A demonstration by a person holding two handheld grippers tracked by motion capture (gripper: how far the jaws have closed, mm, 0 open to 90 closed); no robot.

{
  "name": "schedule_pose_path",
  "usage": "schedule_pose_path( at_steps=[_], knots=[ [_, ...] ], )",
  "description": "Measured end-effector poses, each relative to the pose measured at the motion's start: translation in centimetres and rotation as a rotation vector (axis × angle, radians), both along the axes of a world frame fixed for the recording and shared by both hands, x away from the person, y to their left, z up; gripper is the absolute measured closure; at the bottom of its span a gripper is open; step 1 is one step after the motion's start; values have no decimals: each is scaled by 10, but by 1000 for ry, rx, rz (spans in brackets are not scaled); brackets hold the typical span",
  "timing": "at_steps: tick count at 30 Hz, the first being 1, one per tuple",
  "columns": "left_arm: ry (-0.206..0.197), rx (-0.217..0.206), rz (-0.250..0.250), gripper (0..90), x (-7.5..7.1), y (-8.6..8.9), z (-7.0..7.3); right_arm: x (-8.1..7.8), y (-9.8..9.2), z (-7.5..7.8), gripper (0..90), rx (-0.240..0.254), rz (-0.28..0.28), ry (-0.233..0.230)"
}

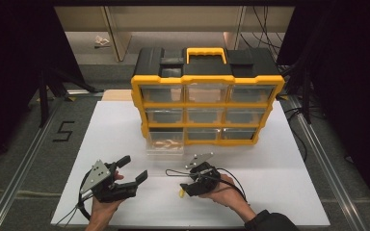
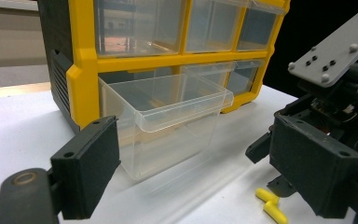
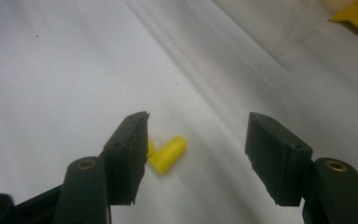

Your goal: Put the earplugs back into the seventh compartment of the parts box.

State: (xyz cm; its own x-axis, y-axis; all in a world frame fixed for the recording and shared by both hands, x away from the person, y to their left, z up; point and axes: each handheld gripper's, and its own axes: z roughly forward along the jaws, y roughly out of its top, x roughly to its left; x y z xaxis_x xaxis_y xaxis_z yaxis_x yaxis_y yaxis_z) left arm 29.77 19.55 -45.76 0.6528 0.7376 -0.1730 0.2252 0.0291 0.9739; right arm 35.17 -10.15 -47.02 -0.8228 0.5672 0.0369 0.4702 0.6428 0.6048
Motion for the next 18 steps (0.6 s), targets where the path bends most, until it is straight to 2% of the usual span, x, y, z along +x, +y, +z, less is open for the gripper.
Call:
schedule_pose_path(
  at_steps=[3,7,14,18],
  knots=[
    [0,1,-1,156,0,0,0,1,2,-3,420,-10,2,0],
    [0,2,-2,156,0,0,0,3,1,-5,450,-29,-2,28],
    [0,3,-3,156,0,0,0,2,-1,-1,520,-46,-3,38],
    [1,4,-3,156,0,0,0,1,1,-3,570,-46,26,67]
  ],
)
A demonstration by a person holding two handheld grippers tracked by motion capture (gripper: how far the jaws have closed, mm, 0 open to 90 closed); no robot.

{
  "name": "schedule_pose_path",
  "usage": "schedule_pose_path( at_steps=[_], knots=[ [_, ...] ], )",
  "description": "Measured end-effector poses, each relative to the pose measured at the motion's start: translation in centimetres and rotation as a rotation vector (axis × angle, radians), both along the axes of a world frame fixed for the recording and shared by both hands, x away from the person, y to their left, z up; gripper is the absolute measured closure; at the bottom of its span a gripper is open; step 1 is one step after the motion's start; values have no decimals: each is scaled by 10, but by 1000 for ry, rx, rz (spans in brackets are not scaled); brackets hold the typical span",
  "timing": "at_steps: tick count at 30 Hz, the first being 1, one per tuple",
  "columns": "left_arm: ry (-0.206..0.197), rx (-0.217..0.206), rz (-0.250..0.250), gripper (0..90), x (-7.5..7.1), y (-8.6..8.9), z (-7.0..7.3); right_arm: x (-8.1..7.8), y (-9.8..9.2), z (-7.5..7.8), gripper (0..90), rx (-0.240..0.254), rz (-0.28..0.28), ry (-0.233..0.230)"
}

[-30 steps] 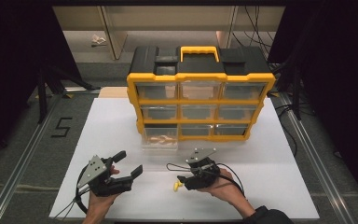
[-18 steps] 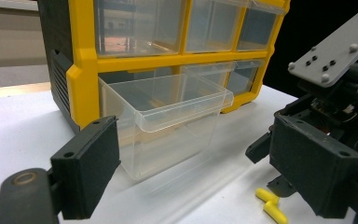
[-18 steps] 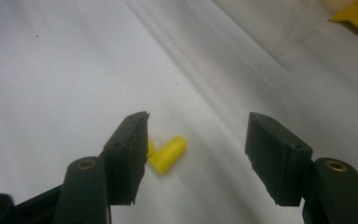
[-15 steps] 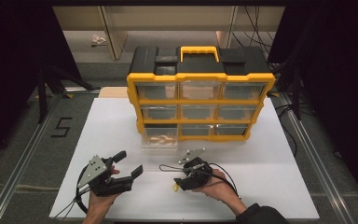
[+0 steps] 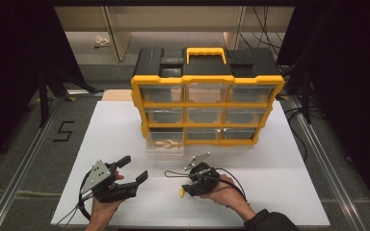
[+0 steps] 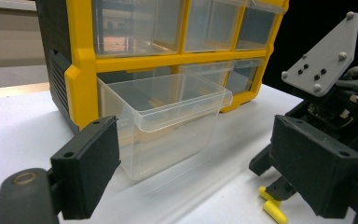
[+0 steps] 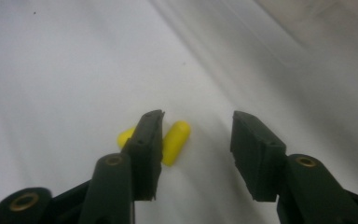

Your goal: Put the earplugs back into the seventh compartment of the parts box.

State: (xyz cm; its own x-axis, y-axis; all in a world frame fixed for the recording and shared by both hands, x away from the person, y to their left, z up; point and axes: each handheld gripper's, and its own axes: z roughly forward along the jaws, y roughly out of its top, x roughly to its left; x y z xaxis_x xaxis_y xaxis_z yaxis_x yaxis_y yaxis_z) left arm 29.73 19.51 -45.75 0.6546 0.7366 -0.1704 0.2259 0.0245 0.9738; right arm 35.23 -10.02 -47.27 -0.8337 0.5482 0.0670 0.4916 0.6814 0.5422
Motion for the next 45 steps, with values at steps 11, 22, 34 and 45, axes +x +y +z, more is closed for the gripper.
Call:
schedule_pose_path(
  at_steps=[11,22,34,45],
  knots=[
    [0,0,0,156,0,0,0,0,-1,-2,790,25,-1,111],
    [0,0,0,156,0,0,0,1,-7,10,858,63,-17,88],
    [2,-3,-1,156,0,0,0,8,-21,55,850,177,-50,-74],
    [3,-8,-4,156,0,0,0,18,-22,81,842,213,-56,-154]
  ],
)
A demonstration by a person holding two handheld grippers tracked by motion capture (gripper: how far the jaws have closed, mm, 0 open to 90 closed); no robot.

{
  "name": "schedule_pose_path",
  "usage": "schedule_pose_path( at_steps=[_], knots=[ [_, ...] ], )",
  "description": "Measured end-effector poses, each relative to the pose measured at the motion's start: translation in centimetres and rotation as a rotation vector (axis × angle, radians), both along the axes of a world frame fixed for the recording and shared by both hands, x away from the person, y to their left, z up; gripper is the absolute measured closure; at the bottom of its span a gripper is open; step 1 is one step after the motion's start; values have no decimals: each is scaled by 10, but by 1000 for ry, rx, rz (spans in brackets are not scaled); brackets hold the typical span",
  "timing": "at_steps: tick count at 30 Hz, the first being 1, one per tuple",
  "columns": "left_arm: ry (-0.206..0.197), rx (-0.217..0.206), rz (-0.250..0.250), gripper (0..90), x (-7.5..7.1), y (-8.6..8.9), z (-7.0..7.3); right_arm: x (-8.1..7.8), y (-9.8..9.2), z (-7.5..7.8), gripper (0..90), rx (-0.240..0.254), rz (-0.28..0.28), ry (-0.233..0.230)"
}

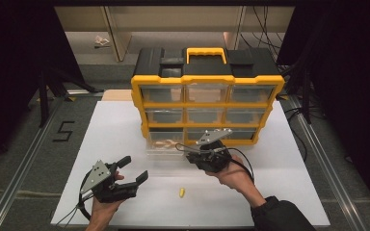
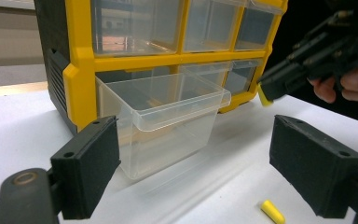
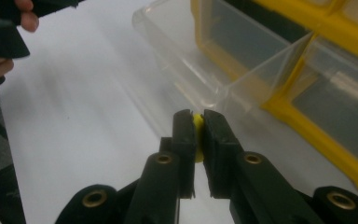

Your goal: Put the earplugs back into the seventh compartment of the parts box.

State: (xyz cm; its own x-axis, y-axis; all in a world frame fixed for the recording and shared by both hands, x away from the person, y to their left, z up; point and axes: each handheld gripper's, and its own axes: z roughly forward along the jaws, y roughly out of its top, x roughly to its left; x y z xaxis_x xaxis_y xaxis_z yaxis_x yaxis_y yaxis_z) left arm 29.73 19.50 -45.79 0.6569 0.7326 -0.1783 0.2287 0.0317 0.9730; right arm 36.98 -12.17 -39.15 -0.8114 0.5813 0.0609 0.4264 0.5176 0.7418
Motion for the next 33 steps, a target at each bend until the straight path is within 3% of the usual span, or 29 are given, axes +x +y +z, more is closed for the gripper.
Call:
schedule_pose_path(
  at_steps=[15,33],
  knots=[
    [1,-2,0,156,0,0,0,18,7,21,839,34,-12,-55],
    [0,-2,-1,156,0,0,0,42,22,23,828,38,-38,-71]
  ],
)
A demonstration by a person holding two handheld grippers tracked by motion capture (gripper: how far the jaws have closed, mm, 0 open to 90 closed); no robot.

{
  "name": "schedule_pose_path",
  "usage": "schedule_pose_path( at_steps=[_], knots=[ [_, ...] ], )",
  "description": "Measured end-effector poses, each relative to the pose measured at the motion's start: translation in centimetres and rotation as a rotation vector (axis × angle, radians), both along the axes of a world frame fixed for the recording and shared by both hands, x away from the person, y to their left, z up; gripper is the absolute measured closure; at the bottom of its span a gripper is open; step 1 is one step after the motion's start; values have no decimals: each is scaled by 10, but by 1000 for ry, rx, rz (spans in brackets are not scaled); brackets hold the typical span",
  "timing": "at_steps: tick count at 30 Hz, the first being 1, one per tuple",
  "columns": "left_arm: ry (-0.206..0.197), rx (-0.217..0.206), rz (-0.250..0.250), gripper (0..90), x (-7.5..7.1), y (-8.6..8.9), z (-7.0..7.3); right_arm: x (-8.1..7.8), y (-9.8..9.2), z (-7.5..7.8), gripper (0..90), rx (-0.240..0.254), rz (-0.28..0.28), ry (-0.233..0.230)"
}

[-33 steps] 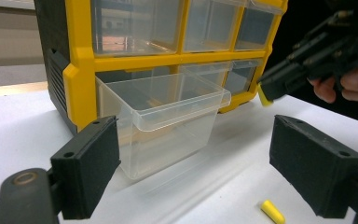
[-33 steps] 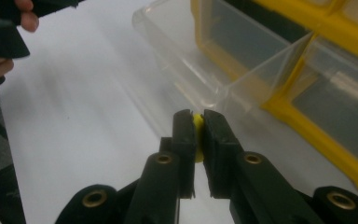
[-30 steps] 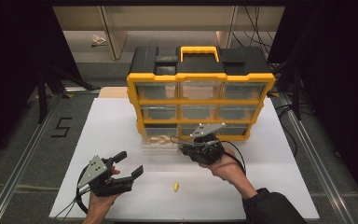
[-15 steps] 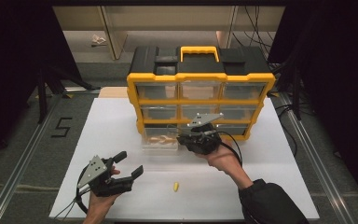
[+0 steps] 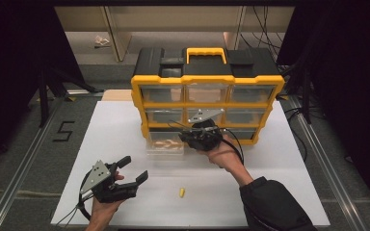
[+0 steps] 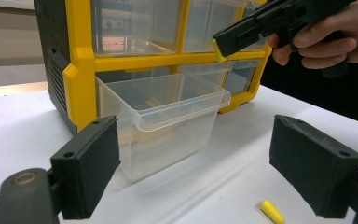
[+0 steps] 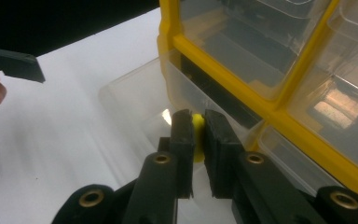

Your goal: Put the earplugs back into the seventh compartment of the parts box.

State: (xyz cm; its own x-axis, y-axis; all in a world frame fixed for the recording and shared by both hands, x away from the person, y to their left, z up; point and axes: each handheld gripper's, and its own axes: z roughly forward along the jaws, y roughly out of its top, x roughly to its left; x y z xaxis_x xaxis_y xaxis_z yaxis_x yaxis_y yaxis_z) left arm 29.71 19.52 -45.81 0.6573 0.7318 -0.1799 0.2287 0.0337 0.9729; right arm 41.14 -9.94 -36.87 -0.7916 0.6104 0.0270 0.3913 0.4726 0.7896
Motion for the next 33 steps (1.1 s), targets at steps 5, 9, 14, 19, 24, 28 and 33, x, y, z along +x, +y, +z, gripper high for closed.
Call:
schedule_pose_path(
  at_steps=[5,9,14,19,24,28,33],
  knots=[
    [1,1,0,156,0,0,0,9,9,-6,812,-9,-1,12],
    [1,0,0,156,0,0,0,13,15,-9,729,-20,3,28],
    [1,0,0,156,0,0,0,15,21,-10,597,-28,4,31],
    [1,2,0,156,0,0,0,13,22,-6,504,-15,12,25],
    [1,0,1,156,0,0,0,2,17,-3,425,5,38,-3],
    [1,1,1,156,0,0,0,-8,14,-4,386,5,59,-13],
    [0,1,0,156,0,0,0,-19,11,-7,354,4,81,-16]
  ],
)
